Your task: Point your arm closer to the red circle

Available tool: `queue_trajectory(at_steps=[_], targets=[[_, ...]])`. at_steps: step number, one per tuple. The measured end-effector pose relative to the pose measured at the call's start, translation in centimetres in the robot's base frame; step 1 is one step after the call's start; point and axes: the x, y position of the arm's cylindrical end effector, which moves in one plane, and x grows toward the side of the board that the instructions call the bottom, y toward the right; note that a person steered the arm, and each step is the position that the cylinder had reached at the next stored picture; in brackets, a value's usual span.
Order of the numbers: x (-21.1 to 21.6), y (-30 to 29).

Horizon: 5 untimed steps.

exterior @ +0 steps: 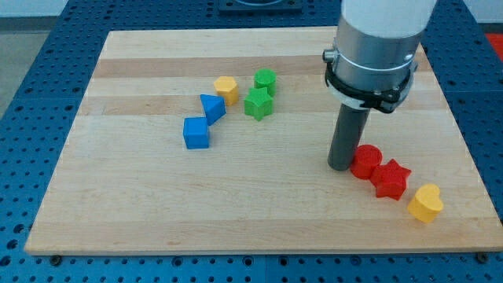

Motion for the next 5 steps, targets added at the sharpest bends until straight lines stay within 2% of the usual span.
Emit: queue_trajectory(at_steps=[3, 5], targets=[[0.0, 1.9], [-1.5, 2.3]])
